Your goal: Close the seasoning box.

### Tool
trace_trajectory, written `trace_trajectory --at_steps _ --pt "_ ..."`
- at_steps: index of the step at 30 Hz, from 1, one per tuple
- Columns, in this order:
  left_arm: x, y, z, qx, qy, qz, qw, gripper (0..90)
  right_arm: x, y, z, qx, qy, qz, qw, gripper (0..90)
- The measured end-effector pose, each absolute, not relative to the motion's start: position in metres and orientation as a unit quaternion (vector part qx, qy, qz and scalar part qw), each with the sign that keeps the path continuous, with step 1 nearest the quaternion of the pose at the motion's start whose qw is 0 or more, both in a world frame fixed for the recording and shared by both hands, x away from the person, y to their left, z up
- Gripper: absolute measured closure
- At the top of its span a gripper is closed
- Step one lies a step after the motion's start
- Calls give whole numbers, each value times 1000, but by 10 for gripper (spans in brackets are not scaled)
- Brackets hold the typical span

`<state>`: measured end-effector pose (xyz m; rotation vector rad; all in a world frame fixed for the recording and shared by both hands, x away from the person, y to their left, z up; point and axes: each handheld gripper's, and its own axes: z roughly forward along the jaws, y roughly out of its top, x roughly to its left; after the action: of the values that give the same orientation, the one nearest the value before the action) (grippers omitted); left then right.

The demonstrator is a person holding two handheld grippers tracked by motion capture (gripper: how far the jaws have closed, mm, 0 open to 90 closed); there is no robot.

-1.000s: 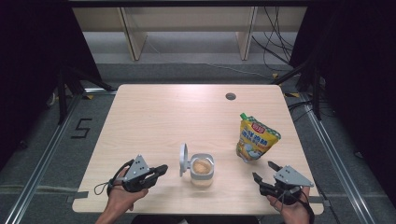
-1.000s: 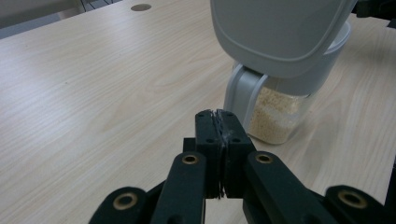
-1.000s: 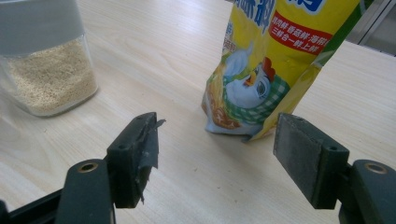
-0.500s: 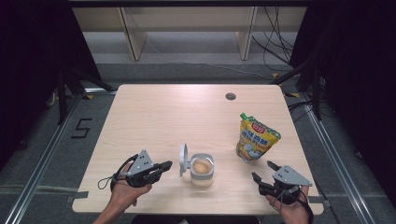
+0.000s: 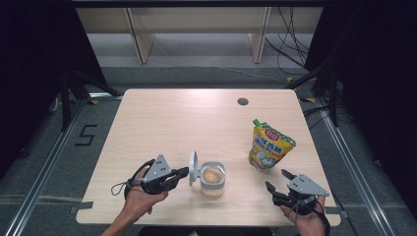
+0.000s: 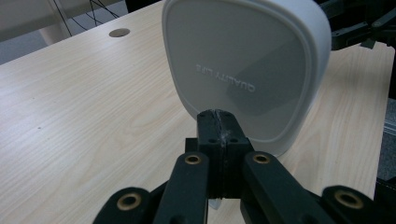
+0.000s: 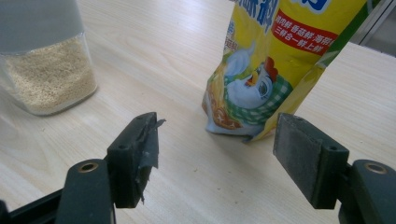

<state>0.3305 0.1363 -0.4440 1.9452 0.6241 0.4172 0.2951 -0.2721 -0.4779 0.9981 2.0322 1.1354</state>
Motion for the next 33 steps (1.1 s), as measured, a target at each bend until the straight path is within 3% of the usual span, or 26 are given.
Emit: trace_trajectory --at_steps 18,22,24,25,29,33 --pt "332 121 -435 807 239 171 512 879 294 -272 -477 380 769 423 291 321" --pt "331 126 -434 797 257 159 523 820 294 -273 -477 375 768 422 302 321" --pt "331 131 -434 796 258 158 524 770 294 -271 -478 379 769 426 290 321" --pt "331 133 -435 796 261 154 524 702 293 -271 -477 380 769 424 290 321" --pt "330 142 -439 791 264 140 533 649 293 -272 -477 380 770 423 290 321" --pt "327 154 -444 790 276 135 530 514 294 -273 -476 374 768 424 301 321"
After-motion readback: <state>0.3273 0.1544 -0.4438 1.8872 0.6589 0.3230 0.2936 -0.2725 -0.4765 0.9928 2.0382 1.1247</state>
